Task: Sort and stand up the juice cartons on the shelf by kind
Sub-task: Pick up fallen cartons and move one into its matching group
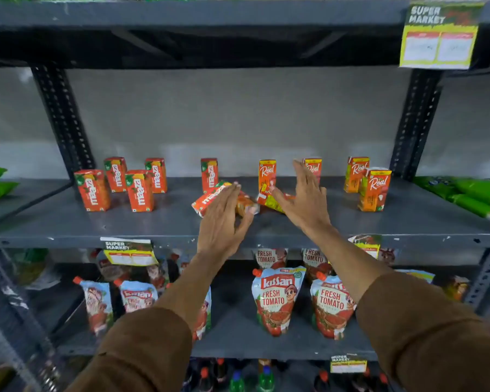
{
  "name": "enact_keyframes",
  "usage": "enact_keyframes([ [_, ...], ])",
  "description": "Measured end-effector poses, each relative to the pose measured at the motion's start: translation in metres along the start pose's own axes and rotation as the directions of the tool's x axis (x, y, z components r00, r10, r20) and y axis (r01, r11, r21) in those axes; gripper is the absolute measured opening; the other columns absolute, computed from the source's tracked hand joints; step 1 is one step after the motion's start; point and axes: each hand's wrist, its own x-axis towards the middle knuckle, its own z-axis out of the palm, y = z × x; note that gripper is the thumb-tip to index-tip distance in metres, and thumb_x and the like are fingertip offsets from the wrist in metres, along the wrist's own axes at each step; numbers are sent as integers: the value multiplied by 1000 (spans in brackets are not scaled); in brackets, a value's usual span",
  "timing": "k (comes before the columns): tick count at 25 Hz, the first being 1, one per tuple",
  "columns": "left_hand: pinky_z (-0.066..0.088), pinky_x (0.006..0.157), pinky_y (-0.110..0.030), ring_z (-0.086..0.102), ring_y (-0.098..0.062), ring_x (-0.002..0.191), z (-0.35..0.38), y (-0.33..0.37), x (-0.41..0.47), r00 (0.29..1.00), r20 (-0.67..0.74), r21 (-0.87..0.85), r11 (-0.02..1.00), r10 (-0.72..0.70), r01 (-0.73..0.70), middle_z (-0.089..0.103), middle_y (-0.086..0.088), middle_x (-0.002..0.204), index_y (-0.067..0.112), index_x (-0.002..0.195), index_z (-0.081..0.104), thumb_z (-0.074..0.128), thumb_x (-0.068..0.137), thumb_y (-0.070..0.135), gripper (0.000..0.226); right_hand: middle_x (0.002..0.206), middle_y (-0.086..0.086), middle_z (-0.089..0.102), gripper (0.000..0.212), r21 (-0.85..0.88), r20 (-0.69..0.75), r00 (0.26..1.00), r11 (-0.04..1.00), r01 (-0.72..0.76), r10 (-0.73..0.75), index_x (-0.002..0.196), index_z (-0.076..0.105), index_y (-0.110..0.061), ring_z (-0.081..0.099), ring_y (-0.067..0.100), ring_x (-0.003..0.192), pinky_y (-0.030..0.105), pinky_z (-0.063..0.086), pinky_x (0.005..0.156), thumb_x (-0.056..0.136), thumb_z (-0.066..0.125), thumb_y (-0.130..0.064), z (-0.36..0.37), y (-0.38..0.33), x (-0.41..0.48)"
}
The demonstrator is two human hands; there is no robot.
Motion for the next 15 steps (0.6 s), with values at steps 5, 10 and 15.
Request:
enact_keyframes([
  [5,40,60,-24,59,-14,90,13,-8,-14,999,-4,344,938,51,-47,61,3,103,20,103,61,30,99,44,39,129,3,63,49,102,250,956,978,-182,152,130,59,-19,52,29,128,57,21,116,89,63,-45,15,15,3],
  [10,35,56,-25,58,-15,84,17,-7,-14,997,-41,403,914,68,-46,61,2,93,17,89,62,31,98,33,36,113,-2,70,49,214,213,968,960,-180,134,117,66,-20,63,19,108,56,45,101,79,73,-49,16,22,3],
  [15,42,60,-27,57,-15,88,16,-7,-15,996,-37,409,911,81,-58,60,0,95,16,89,61,30,97,32,36,118,-2,57,53,219,1,997,973,-71,73,116,53,-24,54,14,112,46,48,98,75,78,-45,13,11,-13],
])
